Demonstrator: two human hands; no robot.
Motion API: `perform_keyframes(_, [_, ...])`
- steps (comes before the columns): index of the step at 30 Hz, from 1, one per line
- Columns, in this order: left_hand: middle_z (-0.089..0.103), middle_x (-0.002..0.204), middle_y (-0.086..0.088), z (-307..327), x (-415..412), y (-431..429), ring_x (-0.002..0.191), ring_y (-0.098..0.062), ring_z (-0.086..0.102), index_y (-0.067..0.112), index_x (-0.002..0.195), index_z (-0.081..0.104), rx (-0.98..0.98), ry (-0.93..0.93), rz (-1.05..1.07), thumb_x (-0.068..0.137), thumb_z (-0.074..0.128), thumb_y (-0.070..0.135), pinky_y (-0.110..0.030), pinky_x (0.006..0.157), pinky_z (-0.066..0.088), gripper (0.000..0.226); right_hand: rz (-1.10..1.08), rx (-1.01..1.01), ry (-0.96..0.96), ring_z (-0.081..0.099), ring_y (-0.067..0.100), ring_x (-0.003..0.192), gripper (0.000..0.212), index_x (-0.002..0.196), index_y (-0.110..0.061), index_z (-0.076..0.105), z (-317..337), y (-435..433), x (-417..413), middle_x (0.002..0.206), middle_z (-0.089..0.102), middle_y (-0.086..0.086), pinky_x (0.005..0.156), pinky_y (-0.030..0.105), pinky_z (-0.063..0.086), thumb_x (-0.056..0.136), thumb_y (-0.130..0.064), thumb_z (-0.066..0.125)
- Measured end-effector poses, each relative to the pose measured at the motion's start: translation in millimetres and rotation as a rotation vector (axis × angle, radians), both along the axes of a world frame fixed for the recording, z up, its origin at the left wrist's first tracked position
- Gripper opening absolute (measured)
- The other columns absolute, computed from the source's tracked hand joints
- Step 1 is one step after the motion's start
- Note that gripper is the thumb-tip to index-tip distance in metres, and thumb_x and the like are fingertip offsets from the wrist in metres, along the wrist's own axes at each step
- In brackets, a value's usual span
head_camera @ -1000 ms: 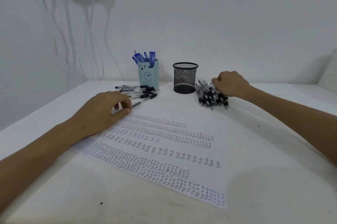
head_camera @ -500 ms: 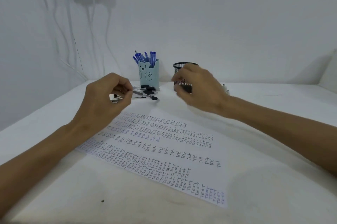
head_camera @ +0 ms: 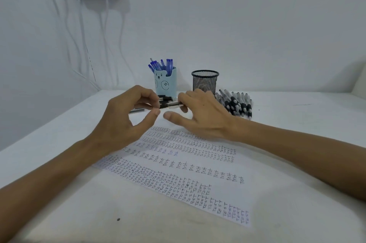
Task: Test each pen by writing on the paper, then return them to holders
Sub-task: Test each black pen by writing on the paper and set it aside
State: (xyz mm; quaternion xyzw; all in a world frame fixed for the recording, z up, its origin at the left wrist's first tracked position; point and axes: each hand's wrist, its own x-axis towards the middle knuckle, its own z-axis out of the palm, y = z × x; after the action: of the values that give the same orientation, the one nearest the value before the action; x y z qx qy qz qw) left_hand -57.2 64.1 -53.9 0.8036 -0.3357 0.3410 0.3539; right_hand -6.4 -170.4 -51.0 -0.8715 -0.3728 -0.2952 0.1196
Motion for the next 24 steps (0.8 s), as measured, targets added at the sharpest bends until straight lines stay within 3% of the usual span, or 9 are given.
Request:
perform_keyframes(2, [0.072, 0.106, 0.004, -2, 1, 1, 0.104, -0.022, 0.071, 0.01, 0.112, 0.066, 0.044, 0.04, -0.02, 0.095, 0.067, 0.023, -0.03, 0.093, 0.059, 0.022, -0.013, 0.09, 0.032, 0.038, 0.013, 0.06, 0.069, 0.064, -0.017, 0.042, 4, -2, -2, 0.059, 0.042, -0.01, 0.067, 0.034, 0.029, 0.091, -0.079, 0.031])
perform_keyframes(5, [0.071, 0.109, 0.007, -4, 0, 1, 0.107, -0.022, 0.069, 0.013, 0.113, 0.067, 0.119, 0.086, -0.05, 0.095, 0.063, 0.03, -0.032, 0.094, 0.056, 0.025, 0.014, 0.214, 0.105, 0.027, 0.012, 0.049, 0.067, 0.053, -0.014, 0.036, 7, -7, 0, 0.049, 0.03, -0.005, 0.06, 0.031, 0.023, 0.091, -0.069, 0.042])
perform_keyframes(10, [0.066, 0.13, 0.015, -5, -2, 0, 0.126, -0.014, 0.061, 0.025, 0.123, 0.067, 0.322, 0.186, -0.099, 0.099, 0.065, 0.037, -0.034, 0.104, 0.049, 0.027, 0.177, 0.415, 0.308, 0.036, 0.009, 0.049, 0.056, 0.064, -0.011, 0.045, 12, -25, -3, 0.056, 0.041, -0.004, 0.053, 0.019, 0.033, 0.102, -0.053, 0.05])
perform_keyframes(12, [0.061, 0.14, 0.019, -5, -3, -1, 0.135, -0.008, 0.056, 0.032, 0.127, 0.066, 0.418, 0.237, -0.131, 0.098, 0.066, 0.042, -0.036, 0.111, 0.046, 0.031, 0.183, 0.49, 0.34, 0.052, 0.019, 0.055, 0.049, 0.069, -0.01, 0.056, 10, -33, -1, 0.065, 0.059, 0.002, 0.061, 0.028, 0.047, 0.106, -0.041, 0.048])
perform_keyframes(14, [0.054, 0.147, 0.023, -5, -4, -3, 0.141, -0.006, 0.049, 0.037, 0.133, 0.064, 0.483, 0.31, -0.168, 0.097, 0.066, 0.049, -0.037, 0.115, 0.042, 0.038, 0.161, 0.609, 0.36, 0.065, 0.019, 0.068, 0.047, 0.079, -0.012, 0.07, 6, -39, 0, 0.081, 0.069, 0.005, 0.065, 0.034, 0.055, 0.109, -0.037, 0.043])
perform_keyframes(17, [0.048, 0.152, 0.027, -6, -5, -4, 0.144, -0.001, 0.044, 0.043, 0.138, 0.06, 0.553, 0.386, -0.188, 0.096, 0.066, 0.056, -0.036, 0.118, 0.039, 0.044, 0.078, 0.76, 0.437, 0.056, 0.013, 0.056, 0.056, 0.086, -0.012, 0.074, 6, -46, -5, 0.065, 0.057, 0.014, 0.054, 0.014, 0.045, 0.109, -0.046, 0.036])
perform_keyframes(19, [0.047, 0.152, 0.028, -7, -5, -3, 0.143, 0.0, 0.044, 0.046, 0.137, 0.06, 0.574, 0.402, -0.186, 0.095, 0.068, 0.054, -0.036, 0.118, 0.039, 0.044, 0.108, 0.876, 0.688, 0.059, 0.022, 0.051, 0.065, 0.095, -0.004, 0.073, 7, -51, -9, 0.062, 0.061, 0.017, 0.046, 0.021, 0.043, 0.106, -0.054, 0.033])
perform_keyframes(21, [0.048, 0.151, 0.028, -7, -5, -4, 0.142, 0.0, 0.045, 0.047, 0.136, 0.061, 0.577, 0.404, -0.183, 0.094, 0.07, 0.053, -0.036, 0.118, 0.039, 0.043, 0.131, 0.939, 0.878, 0.069, 0.028, 0.057, 0.061, 0.096, 0.003, 0.07, 3, -56, -10, 0.073, 0.072, 0.019, 0.044, 0.025, 0.047, 0.105, -0.05, 0.042])
perform_keyframes(24, [0.048, 0.15, 0.028, -7, -5, -4, 0.142, 0.0, 0.045, 0.047, 0.136, 0.061, 0.576, 0.401, -0.18, 0.094, 0.071, 0.053, -0.036, 0.117, 0.04, 0.044, 0.097, 0.869, 0.931, 0.061, 0.023, 0.048, 0.046, 0.083, 0.004, 0.065, -4, -60, -11, 0.068, 0.07, 0.015, 0.039, 0.027, 0.037, 0.102, -0.037, 0.058])
